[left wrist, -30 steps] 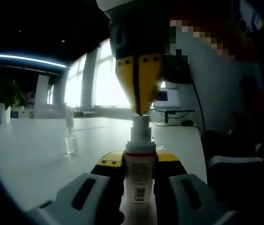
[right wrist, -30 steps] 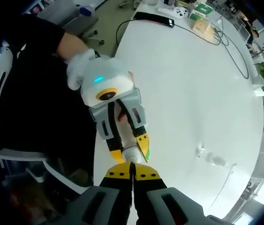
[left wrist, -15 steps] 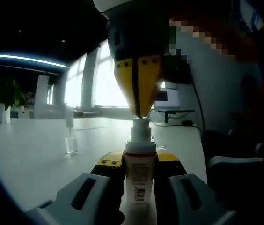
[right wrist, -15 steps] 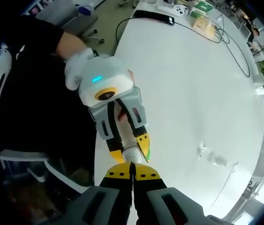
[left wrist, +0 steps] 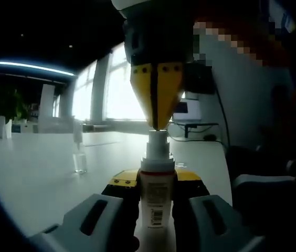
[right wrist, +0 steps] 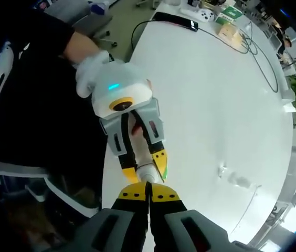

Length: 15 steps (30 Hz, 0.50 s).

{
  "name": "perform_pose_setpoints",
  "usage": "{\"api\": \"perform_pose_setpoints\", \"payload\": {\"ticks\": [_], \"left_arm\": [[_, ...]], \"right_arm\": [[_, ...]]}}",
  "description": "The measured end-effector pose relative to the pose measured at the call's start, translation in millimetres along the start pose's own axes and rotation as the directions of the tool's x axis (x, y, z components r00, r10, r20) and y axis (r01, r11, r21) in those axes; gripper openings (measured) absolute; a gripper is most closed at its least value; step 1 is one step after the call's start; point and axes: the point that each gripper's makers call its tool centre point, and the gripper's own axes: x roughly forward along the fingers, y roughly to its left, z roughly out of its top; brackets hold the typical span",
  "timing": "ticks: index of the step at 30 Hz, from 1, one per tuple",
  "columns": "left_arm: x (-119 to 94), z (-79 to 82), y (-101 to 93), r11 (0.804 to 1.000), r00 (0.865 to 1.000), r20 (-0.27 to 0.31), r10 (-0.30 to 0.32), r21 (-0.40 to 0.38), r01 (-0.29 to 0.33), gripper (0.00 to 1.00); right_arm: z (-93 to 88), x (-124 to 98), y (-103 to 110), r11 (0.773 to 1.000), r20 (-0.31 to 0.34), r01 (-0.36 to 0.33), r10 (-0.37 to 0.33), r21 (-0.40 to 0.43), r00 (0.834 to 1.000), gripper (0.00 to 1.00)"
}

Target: Clamp pump bottle remove cover press pump head put on cover

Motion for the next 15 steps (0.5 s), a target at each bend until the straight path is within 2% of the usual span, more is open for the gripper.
{"api": "perform_pose_setpoints", "payload": {"ticks": [5,15], "left_arm": [[0.5,0.3,-1.1,1.000,1.000,0.000,0.000,0.000,0.000,0.14],[0.3,0.4,-0.5,1.000,1.000,-0.001,0.000,-0.004,0.000,0.14]], "right_arm": [[-0.7,-0.1,-0.8,0.999,0.024,-0.023,0.023,0.036,0.999,0.00],[-0.2,0.4,0.1,0.999,0.021,-0.036,0.035,0.031,0.999,0.00]]}}
